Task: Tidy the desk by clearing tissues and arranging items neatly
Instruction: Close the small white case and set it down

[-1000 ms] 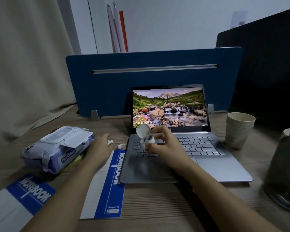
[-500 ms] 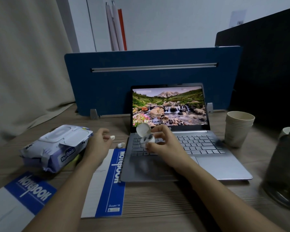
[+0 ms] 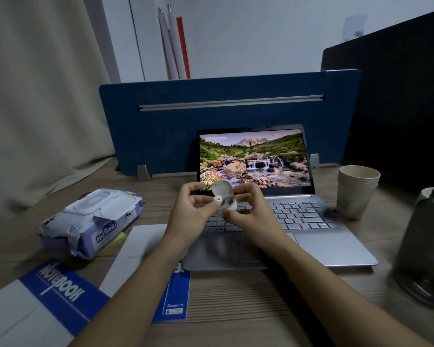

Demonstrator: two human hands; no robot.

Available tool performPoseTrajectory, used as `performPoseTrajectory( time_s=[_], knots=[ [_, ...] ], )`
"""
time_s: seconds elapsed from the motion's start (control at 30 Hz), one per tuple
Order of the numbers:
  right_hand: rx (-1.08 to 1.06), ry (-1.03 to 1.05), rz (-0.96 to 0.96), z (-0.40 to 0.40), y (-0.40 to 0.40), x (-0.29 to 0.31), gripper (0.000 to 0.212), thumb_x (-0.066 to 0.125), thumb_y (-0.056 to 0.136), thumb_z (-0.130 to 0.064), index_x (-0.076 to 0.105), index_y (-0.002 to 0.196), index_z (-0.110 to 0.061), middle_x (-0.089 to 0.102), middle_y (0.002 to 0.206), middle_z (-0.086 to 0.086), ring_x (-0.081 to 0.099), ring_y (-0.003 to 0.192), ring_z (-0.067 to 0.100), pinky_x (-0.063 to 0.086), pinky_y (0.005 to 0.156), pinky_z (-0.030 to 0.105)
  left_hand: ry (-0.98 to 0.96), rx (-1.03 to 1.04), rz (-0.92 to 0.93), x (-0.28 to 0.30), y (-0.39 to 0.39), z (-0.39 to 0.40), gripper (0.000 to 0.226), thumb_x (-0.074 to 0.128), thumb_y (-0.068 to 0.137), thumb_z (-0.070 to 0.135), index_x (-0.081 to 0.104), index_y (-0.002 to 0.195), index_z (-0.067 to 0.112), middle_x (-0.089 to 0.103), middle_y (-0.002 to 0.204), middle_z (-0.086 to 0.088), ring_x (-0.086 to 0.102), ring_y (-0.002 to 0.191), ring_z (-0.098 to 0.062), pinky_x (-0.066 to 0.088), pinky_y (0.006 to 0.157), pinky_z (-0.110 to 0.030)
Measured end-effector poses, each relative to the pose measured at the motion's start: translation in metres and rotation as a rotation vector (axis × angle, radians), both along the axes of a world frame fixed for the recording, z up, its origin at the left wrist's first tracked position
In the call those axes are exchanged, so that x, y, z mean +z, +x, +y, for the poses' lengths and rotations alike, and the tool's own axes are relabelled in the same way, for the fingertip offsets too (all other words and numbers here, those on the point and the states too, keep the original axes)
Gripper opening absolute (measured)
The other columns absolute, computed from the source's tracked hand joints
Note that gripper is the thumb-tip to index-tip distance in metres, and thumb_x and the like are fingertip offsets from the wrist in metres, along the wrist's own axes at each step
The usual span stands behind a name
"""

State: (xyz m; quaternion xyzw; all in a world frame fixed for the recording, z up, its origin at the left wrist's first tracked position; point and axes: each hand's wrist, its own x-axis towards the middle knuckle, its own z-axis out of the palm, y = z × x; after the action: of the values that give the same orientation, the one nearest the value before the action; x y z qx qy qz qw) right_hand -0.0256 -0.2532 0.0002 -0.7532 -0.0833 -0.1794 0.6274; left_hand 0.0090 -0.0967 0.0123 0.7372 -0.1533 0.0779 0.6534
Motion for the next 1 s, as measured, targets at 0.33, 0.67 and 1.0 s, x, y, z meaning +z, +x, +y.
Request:
performPoseTrajectory(
  time_s=[0.33, 0.67, 1.0],
  knots=[
    [-0.009, -0.048, -0.039, 0.005, 0.0, -0.004, 0.065, 0.08, 0.078, -0.018, 0.036, 0.125, -0.027, 0.06, 0.102, 0.002, 0.071, 0.081, 0.018, 0.058, 0.075, 0.037, -0.092, -0.011, 0.071, -0.006, 0.001, -0.006, 0.041, 0.079, 0.08, 0.02, 0.055, 0.112, 0.027, 0.075, 0.091, 0.001, 0.071, 0.085, -0.01, 0.049, 0.066, -0.019],
    [-0.045, -0.083, -0.086, 0.006, 0.006, -0.01, 0.073, 0.083, 0.074, -0.021, 0.031, 0.124, -0.037, 0.064, 0.095, -0.002, 0.07, 0.078, 0.006, 0.055, 0.065, 0.02, -0.115, -0.023, 0.098, -0.006, 0.0, -0.007, 0.044, 0.079, 0.08, 0.026, 0.053, 0.116, 0.023, 0.074, 0.094, -0.001, 0.071, 0.079, -0.002, 0.046, 0.057, -0.007],
    [-0.057, -0.136, -0.092, 0.006, 0.004, -0.01, 0.076, 0.083, 0.074, -0.019, 0.031, 0.125, -0.037, 0.062, 0.096, -0.007, 0.07, 0.075, 0.006, 0.056, 0.068, 0.02, -0.028, 0.044, 0.095, -0.008, 0.005, -0.001, 0.046, 0.075, 0.083, 0.031, 0.054, 0.122, 0.02, 0.072, 0.097, 0.0, 0.068, 0.094, -0.014, 0.053, 0.084, -0.033]
  ],
)
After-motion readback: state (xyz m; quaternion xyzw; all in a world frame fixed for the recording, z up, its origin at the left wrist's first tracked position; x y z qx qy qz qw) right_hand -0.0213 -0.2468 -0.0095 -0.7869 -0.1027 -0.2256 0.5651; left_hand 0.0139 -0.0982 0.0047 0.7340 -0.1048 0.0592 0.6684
